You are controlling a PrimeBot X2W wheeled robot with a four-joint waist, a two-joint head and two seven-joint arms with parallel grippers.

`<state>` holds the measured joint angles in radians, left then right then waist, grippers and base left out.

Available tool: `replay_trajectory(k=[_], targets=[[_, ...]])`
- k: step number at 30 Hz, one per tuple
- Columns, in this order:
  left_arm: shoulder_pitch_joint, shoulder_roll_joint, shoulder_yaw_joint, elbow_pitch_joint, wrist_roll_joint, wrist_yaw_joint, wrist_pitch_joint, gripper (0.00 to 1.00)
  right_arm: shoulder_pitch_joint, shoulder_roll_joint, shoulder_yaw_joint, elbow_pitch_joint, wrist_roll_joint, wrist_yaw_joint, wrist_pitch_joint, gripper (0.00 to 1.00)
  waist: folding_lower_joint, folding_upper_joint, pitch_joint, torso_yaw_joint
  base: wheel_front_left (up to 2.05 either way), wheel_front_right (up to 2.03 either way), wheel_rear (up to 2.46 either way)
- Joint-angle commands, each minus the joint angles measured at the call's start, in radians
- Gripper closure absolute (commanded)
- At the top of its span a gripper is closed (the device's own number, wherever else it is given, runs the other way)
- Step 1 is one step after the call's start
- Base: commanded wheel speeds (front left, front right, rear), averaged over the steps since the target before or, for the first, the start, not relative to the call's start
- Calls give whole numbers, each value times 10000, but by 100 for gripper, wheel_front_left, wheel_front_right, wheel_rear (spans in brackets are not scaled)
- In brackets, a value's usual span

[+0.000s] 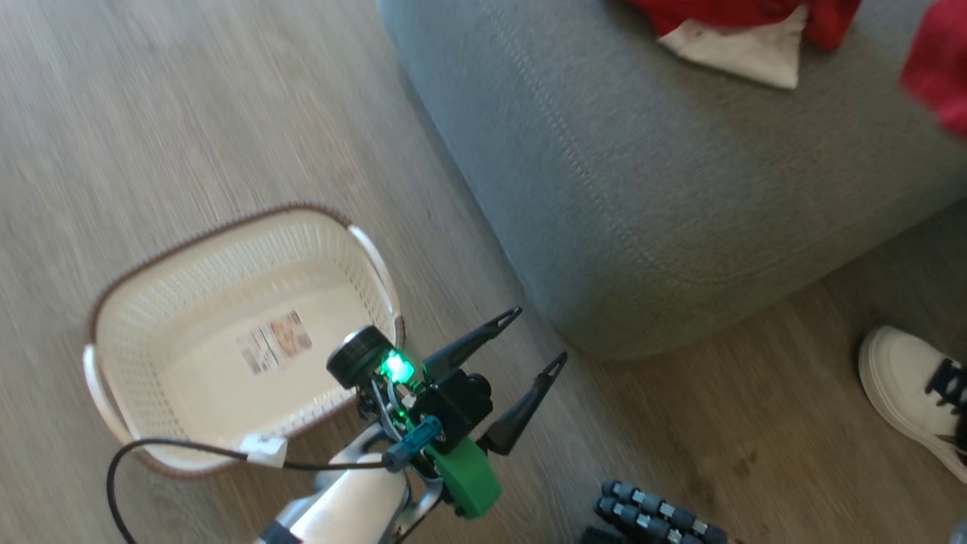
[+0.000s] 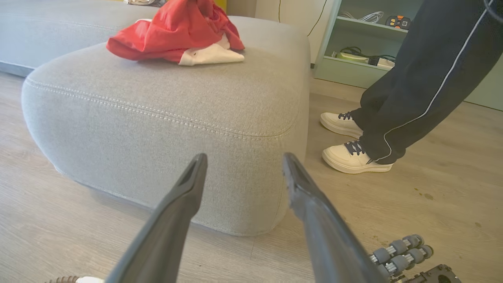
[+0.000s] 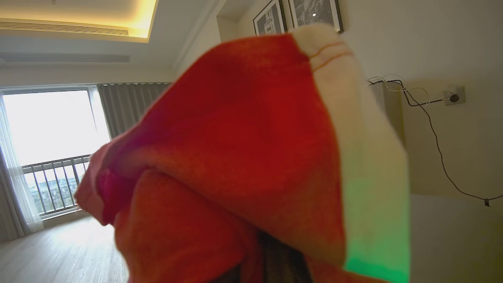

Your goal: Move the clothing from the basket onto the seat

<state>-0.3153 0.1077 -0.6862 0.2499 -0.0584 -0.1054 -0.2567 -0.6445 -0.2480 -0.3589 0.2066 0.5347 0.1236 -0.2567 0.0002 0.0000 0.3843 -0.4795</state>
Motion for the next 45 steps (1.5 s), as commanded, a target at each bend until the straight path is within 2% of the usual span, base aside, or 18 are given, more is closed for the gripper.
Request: replay_trajectory(k=[1, 5, 9, 16, 22, 29, 32, 38, 44, 45], targets=[[-325, 74, 147, -281, 94, -70, -51, 0, -614, -378, 158, -72, 130, 71, -51, 100, -2, 0, 915, 210, 0, 0, 0], [-570, 207, 39, -240, 69, -129, -51, 0, -1755, -812, 171, 635, 224, 71, -51, 100, -2, 0, 1487, 452, 0, 0, 0], [-888, 344, -240, -341, 153, -180, -51, 0, -3109, -1519, 483, 1760, 241, 71, -51, 100, -2, 0, 2062, 869, 0, 0, 0], [-1070, 388, -524, -456, 109, -209, -51, 0, -5089, -2523, 813, 4587, -315, 71, -51, 100, -2, 0, 2675, 1642, 0, 0, 0], [-1262, 350, -354, -574, 36, -146, -51, 0, -6411, -2980, 1629, 7328, -662, 71, 612, 100, -2, 0, 3038, 2114, 0, 0, 0], [-1433, 230, -301, -554, 73, -79, -51, 0, -7364, -3306, 1326, 10066, -1536, 71, 916, 100, -2, 0, 3260, 2380, 0, 0, 0], [-1451, 197, -294, -562, 81, -73, -51, 0, -7377, -3354, 1160, 10594, -1856, 71, 1241, 100, -2, 0, 3325, 2426, 0, 0, 0], [-1501, 157, -152, -578, 36, -23, -51, 0, -7109, -3209, 1178, 10806, -2469, 71, 2307, 100, -2, 0, 3433, 2452, 0, 0, 0], [-1563, 107, -118, -535, 38, -29, -51, 0, -7030, -3176, 977, 10829, -2622, 71, 2391, 100, -2, 0, 3387, 2431, 0, 0, 0], [-1567, 94, -114, -524, 31, -32, -51, 0, -7021, -3182, 924, 10831, -2677, 71, 2303, 75, -2, 0, 3352, 2430, 0, 0, 0]])
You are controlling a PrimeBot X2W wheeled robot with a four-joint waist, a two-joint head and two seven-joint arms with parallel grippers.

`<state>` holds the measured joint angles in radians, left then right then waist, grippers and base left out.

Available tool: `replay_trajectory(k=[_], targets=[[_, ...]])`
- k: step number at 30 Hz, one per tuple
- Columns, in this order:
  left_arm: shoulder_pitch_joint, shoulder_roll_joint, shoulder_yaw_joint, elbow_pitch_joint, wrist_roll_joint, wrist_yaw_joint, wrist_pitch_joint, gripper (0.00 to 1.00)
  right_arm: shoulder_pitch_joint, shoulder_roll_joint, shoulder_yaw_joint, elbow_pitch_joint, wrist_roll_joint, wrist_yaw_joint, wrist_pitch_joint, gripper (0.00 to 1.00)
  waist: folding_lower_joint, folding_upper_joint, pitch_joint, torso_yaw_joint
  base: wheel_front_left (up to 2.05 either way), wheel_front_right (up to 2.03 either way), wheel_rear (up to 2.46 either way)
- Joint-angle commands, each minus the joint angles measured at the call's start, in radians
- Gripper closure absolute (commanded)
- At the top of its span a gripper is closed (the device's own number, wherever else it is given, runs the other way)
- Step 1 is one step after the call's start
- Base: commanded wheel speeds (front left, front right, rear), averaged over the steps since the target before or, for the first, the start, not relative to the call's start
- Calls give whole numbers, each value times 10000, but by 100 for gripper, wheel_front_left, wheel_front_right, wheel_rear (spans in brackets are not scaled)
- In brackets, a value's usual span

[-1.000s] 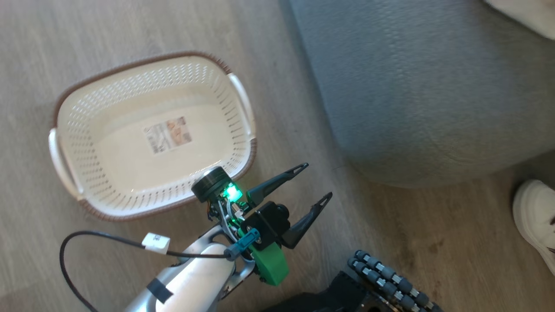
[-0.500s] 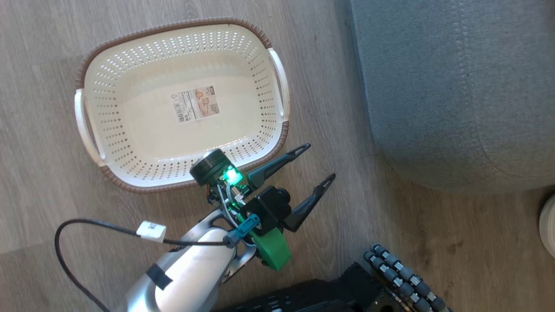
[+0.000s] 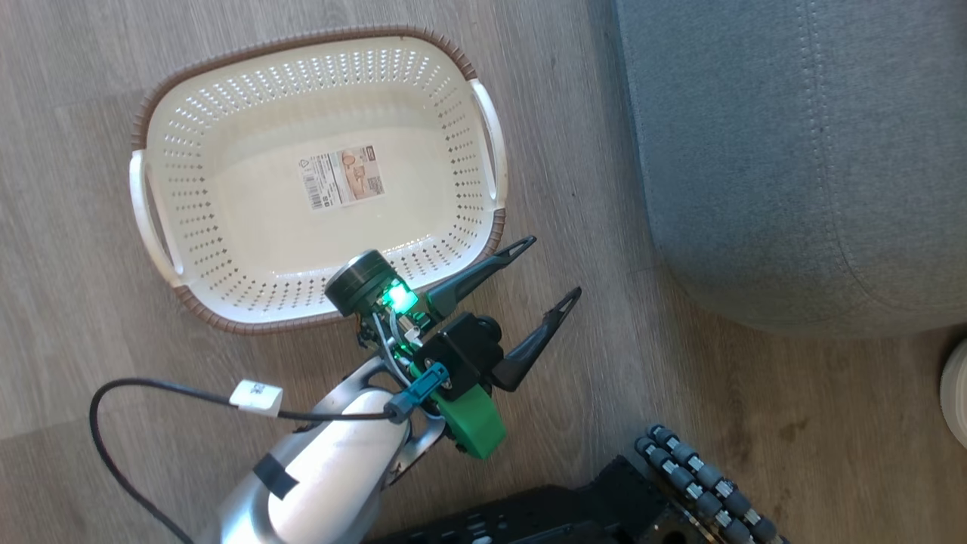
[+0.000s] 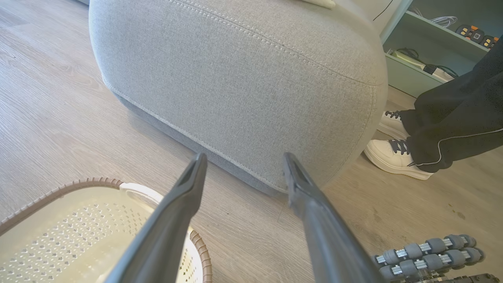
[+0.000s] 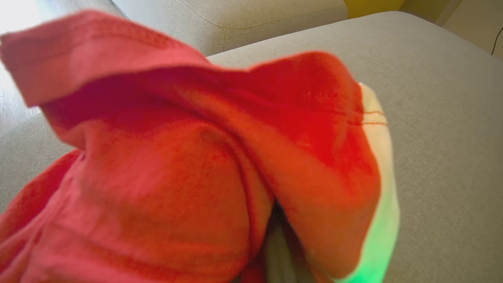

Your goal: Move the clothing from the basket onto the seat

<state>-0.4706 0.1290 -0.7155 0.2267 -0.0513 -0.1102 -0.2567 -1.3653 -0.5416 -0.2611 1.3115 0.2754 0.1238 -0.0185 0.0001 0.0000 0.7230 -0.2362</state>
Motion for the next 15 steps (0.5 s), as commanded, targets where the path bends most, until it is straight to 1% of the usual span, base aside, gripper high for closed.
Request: replay_trajectory(k=[1, 2, 3, 8, 11, 15], targets=[[-19, -133, 185, -281, -49, 14, -51, 0, 193, -242, -100, -216, -147, 69, -153, 51, -1, 0, -75, -5, 0, 0, 0], [-24, -149, 187, -273, -57, 10, -51, 0, 182, -258, -128, -215, -211, 69, -185, 9, -1, 0, -113, -1, 0, 0, 0], [-31, -162, 185, -268, -54, 7, -51, 0, 177, -242, -122, -214, -276, 69, -216, 0, -1, 0, -164, 2, 0, 0, 0], [-2, -215, 162, -241, -46, 0, -51, 0, 305, -43, 171, -212, -547, 69, -241, 0, -1, 0, -528, -43, 0, 0, 0], [53, -282, 156, -219, -92, -7, -51, 0, 497, -35, 363, -210, -681, 69, -200, 0, -1, 0, -935, -52, 0, 0, 0], [179, -423, 215, -220, -179, 74, -51, 0, 869, 53, 925, -210, -966, 69, -157, 0, -1, 0, -1622, -74, 0, 0, 0]])
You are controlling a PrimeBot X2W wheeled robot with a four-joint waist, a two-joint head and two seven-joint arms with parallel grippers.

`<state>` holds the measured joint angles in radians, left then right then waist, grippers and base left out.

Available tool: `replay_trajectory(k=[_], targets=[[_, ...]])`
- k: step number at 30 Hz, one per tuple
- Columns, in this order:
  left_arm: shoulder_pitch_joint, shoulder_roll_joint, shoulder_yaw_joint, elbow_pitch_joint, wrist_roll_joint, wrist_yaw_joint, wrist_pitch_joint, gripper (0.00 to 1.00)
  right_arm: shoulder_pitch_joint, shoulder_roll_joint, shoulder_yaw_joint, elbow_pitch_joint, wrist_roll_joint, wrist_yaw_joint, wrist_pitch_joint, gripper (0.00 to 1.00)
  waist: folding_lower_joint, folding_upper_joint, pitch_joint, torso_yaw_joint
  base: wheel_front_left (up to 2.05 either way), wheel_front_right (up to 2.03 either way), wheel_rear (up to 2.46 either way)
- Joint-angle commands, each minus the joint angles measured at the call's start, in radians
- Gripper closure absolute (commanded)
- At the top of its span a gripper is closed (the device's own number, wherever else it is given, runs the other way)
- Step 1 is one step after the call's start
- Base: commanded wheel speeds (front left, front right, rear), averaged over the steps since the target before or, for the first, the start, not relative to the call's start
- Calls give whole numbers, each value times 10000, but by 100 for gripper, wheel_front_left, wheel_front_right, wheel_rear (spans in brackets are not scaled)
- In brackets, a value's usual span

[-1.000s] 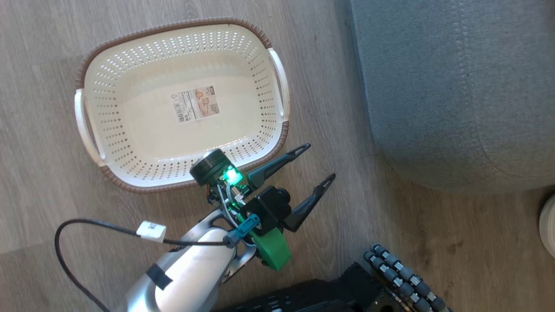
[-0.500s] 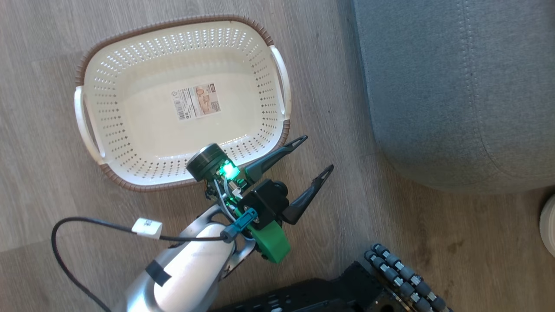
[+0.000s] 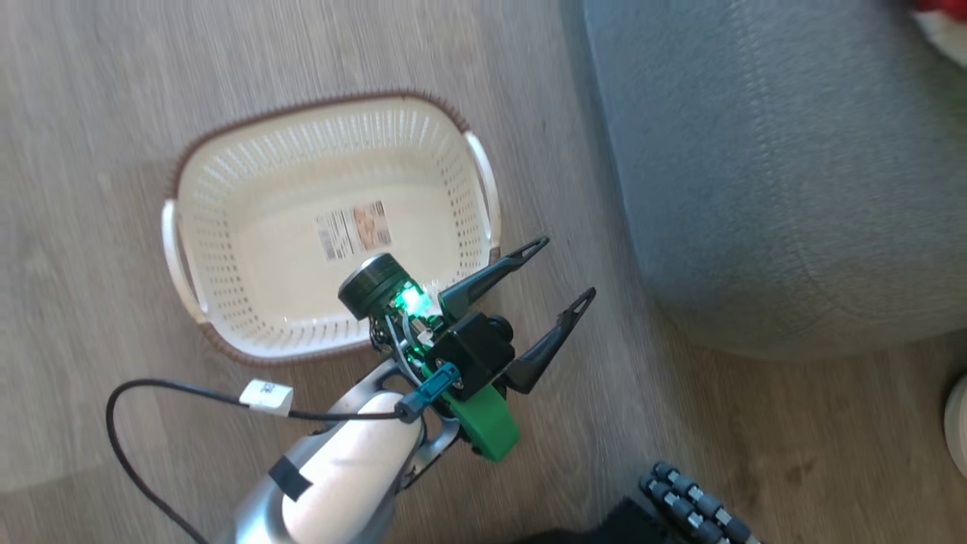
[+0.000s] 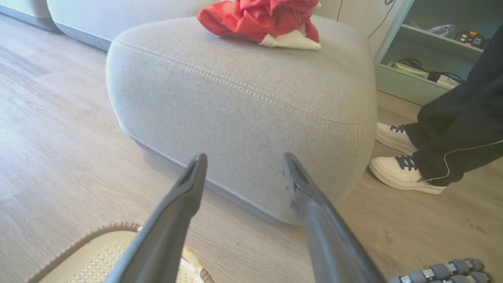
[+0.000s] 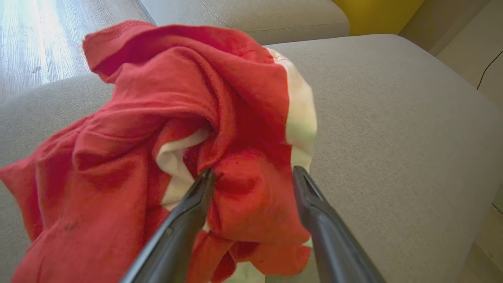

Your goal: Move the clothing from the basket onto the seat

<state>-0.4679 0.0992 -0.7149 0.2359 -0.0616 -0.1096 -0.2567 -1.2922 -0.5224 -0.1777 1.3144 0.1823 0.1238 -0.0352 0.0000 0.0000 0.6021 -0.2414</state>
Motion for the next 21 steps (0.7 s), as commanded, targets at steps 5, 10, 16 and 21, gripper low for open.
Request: replay_trajectory(k=[5, 10, 16, 21], targets=[[405, -309, 285, -320, -270, 147, -51, 0, 631, -60, 723, -360, 183, 69, -95, 0, 0, 0, -1449, -27, 0, 0, 0], [855, -419, 504, -298, -493, 363, -51, 0, 1443, 280, 1861, -1370, 791, 69, -968, 0, 0, 0, -2662, -8, 0, 0, 0], [1270, -477, 1216, -272, -728, 1082, -51, 0, 2954, -98, 3743, -3728, 2701, 69, -1868, 0, 0, 0, -3978, 174, 0, 0, 0], [1469, -485, 2151, -460, -828, 1578, -51, 0, 3899, -298, 4365, -5343, 3825, 69, -2155, 0, 0, 0, -4585, 402, 0, 0, 0]])
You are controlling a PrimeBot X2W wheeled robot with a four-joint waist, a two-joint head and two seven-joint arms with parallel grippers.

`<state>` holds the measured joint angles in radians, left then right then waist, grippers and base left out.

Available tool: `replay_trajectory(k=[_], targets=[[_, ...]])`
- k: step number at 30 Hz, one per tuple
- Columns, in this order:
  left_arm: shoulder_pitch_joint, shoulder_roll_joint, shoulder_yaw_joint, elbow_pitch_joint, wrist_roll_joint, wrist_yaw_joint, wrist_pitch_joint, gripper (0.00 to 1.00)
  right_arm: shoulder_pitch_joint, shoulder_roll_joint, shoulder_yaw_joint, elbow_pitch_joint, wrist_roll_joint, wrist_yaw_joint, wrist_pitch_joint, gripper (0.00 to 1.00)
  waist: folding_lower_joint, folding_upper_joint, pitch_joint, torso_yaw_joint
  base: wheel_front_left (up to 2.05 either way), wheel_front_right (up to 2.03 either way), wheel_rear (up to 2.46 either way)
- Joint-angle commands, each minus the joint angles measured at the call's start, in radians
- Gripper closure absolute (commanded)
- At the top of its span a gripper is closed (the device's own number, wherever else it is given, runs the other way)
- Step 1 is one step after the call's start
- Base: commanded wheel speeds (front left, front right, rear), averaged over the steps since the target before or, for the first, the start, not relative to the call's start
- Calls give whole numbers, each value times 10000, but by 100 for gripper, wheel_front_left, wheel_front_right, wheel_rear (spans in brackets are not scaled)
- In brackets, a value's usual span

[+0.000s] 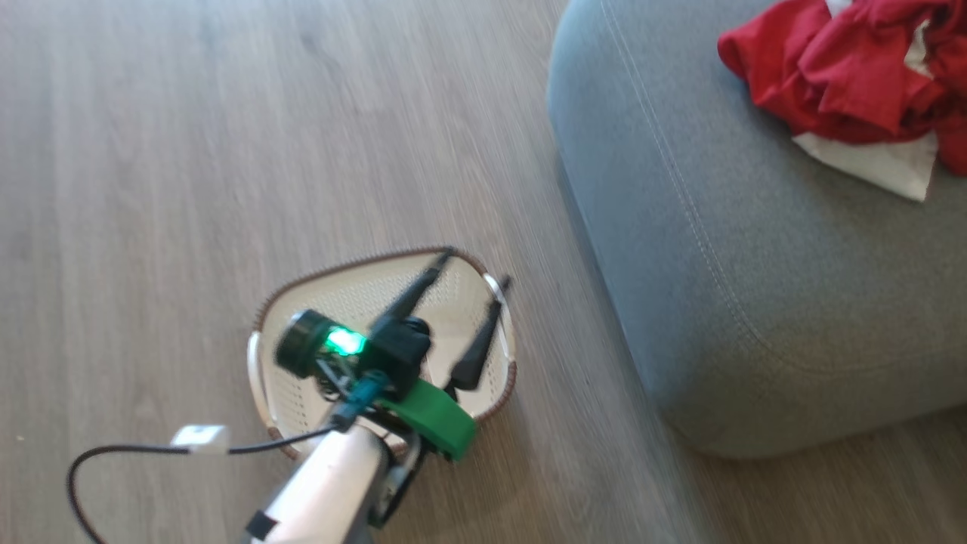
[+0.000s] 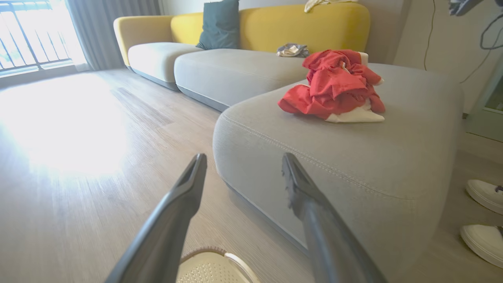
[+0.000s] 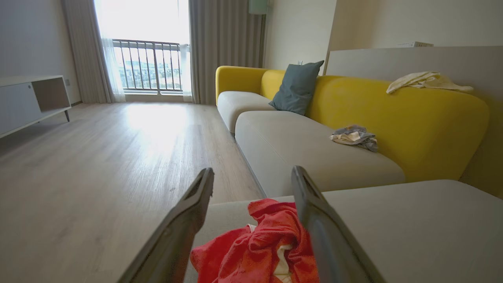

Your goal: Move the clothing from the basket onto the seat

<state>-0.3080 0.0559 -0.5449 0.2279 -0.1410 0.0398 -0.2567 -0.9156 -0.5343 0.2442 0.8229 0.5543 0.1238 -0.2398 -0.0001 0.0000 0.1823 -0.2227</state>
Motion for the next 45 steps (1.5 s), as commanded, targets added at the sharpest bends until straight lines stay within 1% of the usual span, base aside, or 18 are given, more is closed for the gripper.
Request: replay_trajectory(k=[1, 4, 7, 10, 12, 13, 14, 17, 19, 20, 22, 24, 26, 30, 34, 39, 42, 45], targets=[[-78, -52, 644, -399, -42, 165, -51, 0, 342, -185, 216, -716, 232, 69, -140, 0, 1, 0, -502, 292, 0, 0, 0], [133, -54, 1216, -481, -148, 384, -51, 0, 1027, -75, 259, -1513, 564, 69, -191, 0, 1, 0, -833, 544, 0, 0, 0], [393, -54, 1702, -620, -153, 573, -51, 0, 1808, 160, 236, -2400, 627, 69, -211, 0, 1, 0, -1117, 811, 0, 0, 0], [725, -55, 2124, -780, -154, 832, -51, 0, 2651, 447, -82, -3406, 327, 69, -215, 0, 1, 0, -1340, 1109, 0, 0, 0], [942, -55, 2418, -834, -164, 1087, -51, 0, 3238, 709, -512, -3983, 17, 69, -216, 0, 1, 0, -1459, 1320, 0, 0, 0], [942, -55, 2418, -834, -164, 1087, -51, 0, 3238, 709, -512, -3983, 17, 69, -216, 0, 1, 0, -1459, 1320, 0, 0, 0], [1025, -55, 2581, -842, -17, 1320, -51, 0, 3540, 869, -730, -4271, -148, 69, -217, 0, 1, 0, -1515, 1440, 0, 0, 0], [1268, -56, 2928, -1017, -170, 1820, -51, 0, 4464, 1361, -1196, -4990, -648, 69, -218, 0, 1, 0, -1642, 1802, 0, 0, 0], [1410, -56, 3114, -1063, -178, 2028, -51, 0, 5026, 1813, -1547, -5371, -753, 69, -218, 0, 1, 0, -1714, 2009, 0, 0, 0], [1480, -56, 3215, -1088, -208, 2101, -51, 0, 5311, 2153, -1774, -5553, -651, 69, -218, 0, 1, 0, -1752, 2101, 0, 0, 0], [1588, -56, 3429, -1308, -215, 2269, -51, 0, 5926, 2600, -2104, -5877, -909, 69, -218, 0, 1, 0, -1807, 2297, 0, 0, 0], [1804, -56, 3496, -1381, -148, 2263, -51, 0, 6534, 3100, -2305, -6003, -1069, 69, -219, 0, 1, 0, -1852, 2440, 0, 0, 0], [2018, -56, 3571, -1364, -139, 2197, -51, 0, 7023, 3491, -2258, -5964, -1165, 69, -219, 0, 1, 0, -1878, 2517, 0, 0, 0], [2332, -56, 3719, -1322, -54, 2003, -51, 0, 7642, 3954, -2309, -5889, -1445, 69, -219, 0, 1, 0, -1909, 2628, 0, 0, 0], [2620, -56, 3836, -1110, -279, 1906, -51, 0, 8034, 4188, -2348, -5923, -1818, 69, -219, 0, 1, 0, -1944, 2700, 0, 0, 0], [2737, -56, 3716, -799, -94, 1641, -51, 0, 8493, 4420, -2437, -6154, -2141, 69, -219, 0, 1, 0, -1955, 2817, 0, 0, 0], [2714, -56, 3589, -898, 259, 1432, -51, 0, 8680, 4499, -2413, -6304, -2308, 69, -219, 0, 1, 0, -1920, 2835, 0, 0, 0], [2758, -56, 3510, -1199, 628, 1483, -51, 0, 8736, 4542, -2423, -6403, -2443, 69, -219, 0, 1, 0, -1879, 2832, 0, 0, 0]])
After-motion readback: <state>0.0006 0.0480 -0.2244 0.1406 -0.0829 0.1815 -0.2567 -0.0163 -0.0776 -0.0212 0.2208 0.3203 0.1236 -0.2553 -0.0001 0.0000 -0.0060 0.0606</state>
